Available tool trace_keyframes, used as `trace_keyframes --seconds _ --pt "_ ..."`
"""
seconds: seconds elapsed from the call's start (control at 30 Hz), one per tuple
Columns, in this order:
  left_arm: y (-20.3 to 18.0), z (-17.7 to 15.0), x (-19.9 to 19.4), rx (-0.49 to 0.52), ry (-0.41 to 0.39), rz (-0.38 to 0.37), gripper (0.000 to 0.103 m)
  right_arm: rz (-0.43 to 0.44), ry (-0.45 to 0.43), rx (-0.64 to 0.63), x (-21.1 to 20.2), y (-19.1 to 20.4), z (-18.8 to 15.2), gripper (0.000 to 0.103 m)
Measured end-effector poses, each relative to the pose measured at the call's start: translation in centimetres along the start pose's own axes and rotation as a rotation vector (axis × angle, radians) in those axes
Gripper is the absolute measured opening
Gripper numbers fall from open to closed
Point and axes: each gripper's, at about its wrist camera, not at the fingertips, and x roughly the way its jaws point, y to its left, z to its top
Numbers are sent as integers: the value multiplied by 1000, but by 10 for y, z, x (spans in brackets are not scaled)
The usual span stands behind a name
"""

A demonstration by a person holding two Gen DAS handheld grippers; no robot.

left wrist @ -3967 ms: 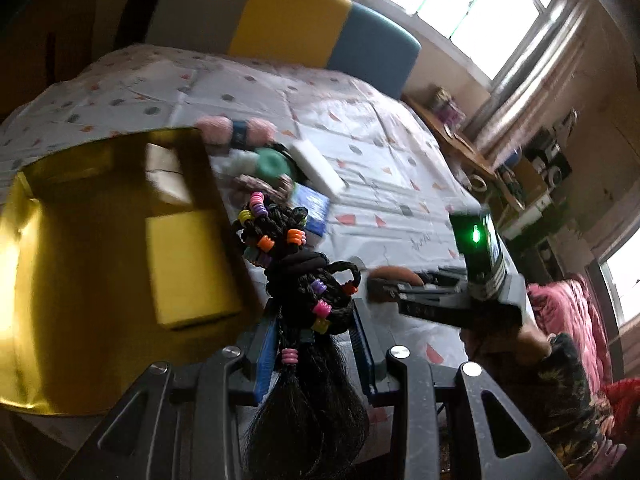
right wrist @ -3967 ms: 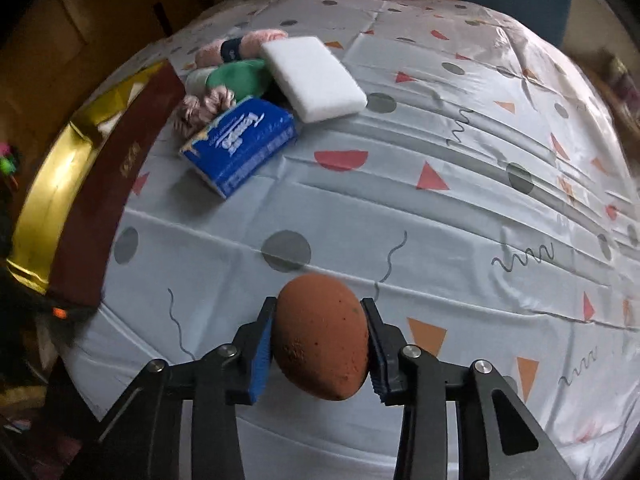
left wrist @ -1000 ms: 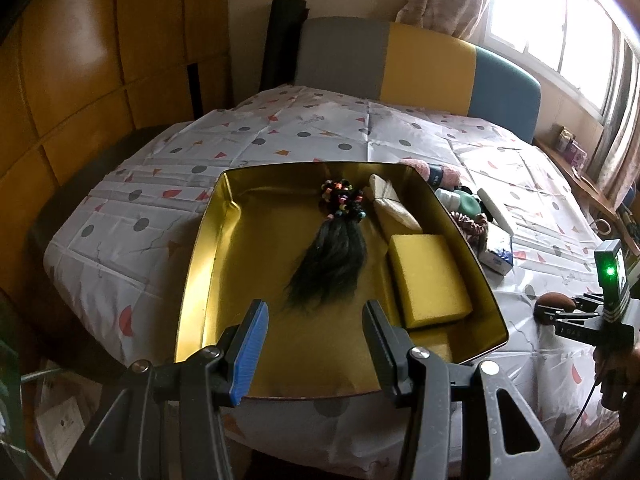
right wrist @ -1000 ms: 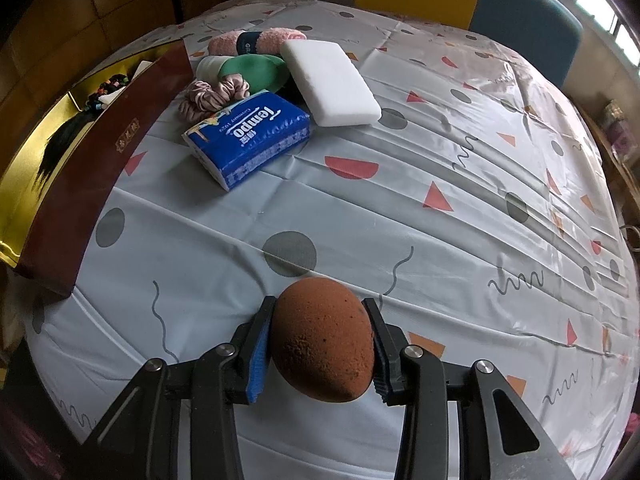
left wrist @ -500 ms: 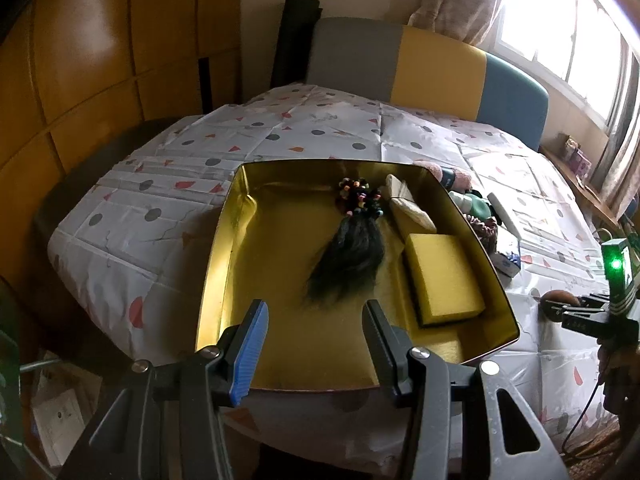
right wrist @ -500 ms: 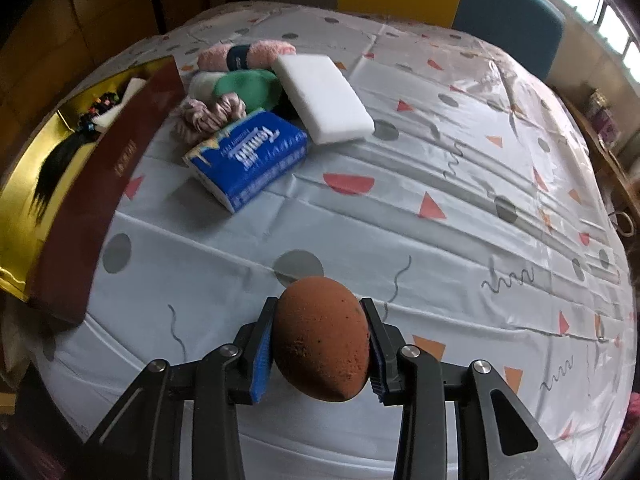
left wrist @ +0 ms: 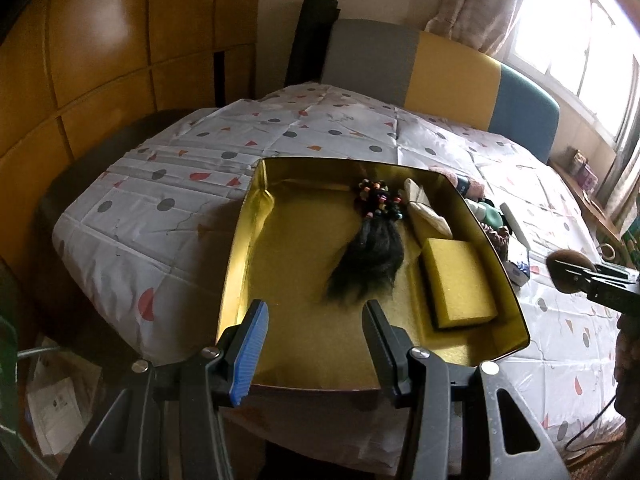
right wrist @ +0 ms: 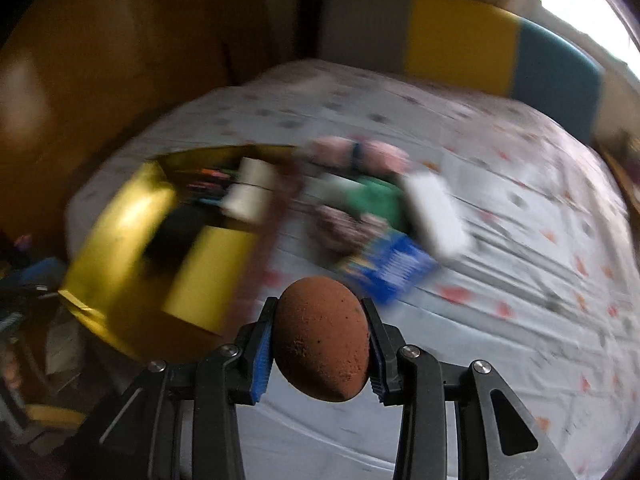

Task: Organize soft objects
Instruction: 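Carry the brown round sponge into the gold tray with the right tool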

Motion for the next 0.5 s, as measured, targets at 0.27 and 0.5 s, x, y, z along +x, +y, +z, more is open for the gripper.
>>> trace_keyframes --seconds 0.27,0.5 --pt "15 2 -6 -32 -13 31 49 164 31 -172 45 112 30 40" --pt "22 3 -10 -39 -24 39 49 127 134 -279 101 155 39 41"
